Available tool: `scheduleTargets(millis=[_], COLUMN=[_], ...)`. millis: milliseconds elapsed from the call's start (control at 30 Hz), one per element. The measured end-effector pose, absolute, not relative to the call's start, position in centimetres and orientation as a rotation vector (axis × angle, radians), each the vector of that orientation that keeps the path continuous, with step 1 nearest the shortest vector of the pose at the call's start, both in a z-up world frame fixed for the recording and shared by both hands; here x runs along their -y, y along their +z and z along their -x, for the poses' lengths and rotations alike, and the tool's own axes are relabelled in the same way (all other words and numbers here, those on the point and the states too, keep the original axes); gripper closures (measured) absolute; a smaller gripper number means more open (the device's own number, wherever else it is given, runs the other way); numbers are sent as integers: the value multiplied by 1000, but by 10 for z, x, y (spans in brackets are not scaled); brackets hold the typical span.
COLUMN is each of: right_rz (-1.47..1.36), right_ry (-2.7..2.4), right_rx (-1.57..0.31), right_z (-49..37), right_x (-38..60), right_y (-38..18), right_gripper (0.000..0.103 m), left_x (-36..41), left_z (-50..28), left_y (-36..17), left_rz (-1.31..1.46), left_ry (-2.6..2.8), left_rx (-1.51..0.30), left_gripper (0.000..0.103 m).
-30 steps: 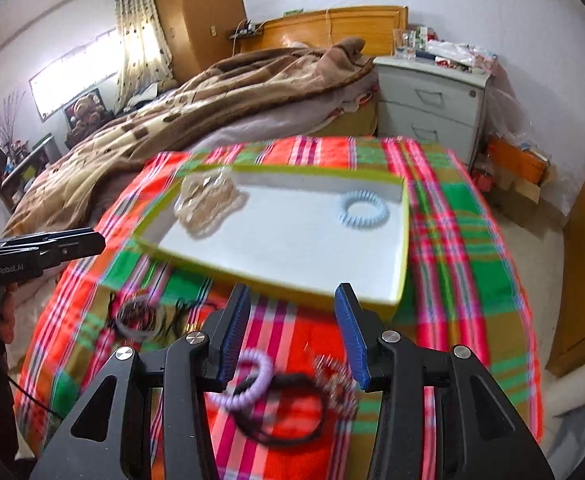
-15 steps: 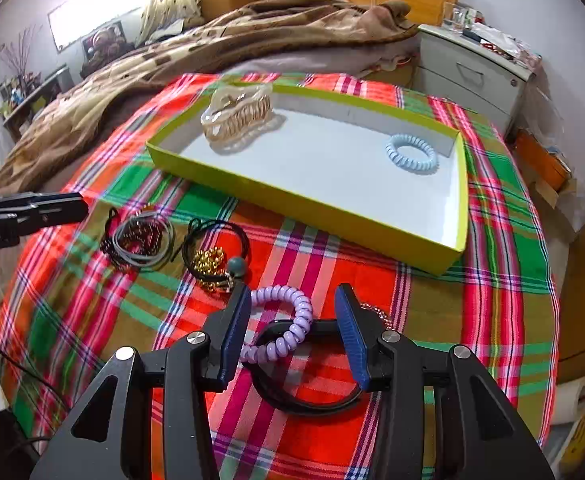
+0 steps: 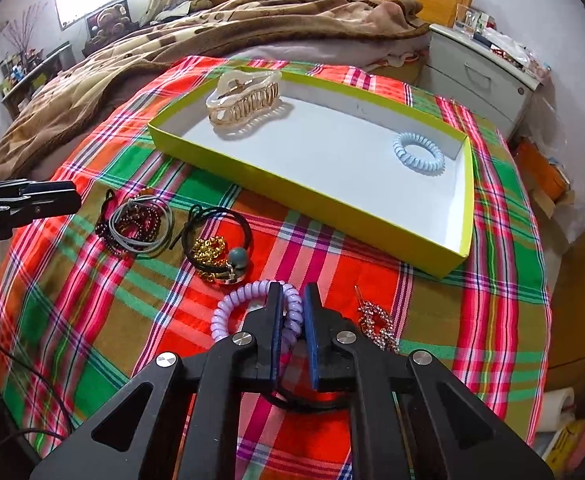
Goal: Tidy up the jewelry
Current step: 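Grasp the lavender coiled hair tie with the right gripper while the left gripper grasps the grey cord ties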
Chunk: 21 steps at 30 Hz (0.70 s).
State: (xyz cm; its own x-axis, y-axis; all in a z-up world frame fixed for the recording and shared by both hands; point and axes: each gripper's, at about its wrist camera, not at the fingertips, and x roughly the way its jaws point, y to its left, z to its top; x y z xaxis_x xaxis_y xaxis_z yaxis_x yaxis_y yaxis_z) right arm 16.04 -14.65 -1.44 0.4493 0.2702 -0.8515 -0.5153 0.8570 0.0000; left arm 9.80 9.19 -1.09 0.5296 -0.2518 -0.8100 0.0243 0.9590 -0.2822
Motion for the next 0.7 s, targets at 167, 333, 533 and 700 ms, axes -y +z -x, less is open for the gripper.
scheduleTargets(millis=[167,333,533,700], right_rz=[173,57,1,-35], right_ry=[476,443,416,414], right_rx=[-939,-872,-831,-821], right_z=[-158,-149,-143,-141], right_x=[162,181,190,196], right_y=[-1,13,18,17], right_gripper=[93,93,93,93], left_x=[-91,-79,-51,-44], left_z=[-100,-107,-114,-123], left_y=[-9,-8,-12,-17], left_rz=[253,221,98,67], left_ry=[-183,-209,-207,-208], left_rx=[-1002,-999,-1006,-1022], left_gripper=[58,58,58,63])
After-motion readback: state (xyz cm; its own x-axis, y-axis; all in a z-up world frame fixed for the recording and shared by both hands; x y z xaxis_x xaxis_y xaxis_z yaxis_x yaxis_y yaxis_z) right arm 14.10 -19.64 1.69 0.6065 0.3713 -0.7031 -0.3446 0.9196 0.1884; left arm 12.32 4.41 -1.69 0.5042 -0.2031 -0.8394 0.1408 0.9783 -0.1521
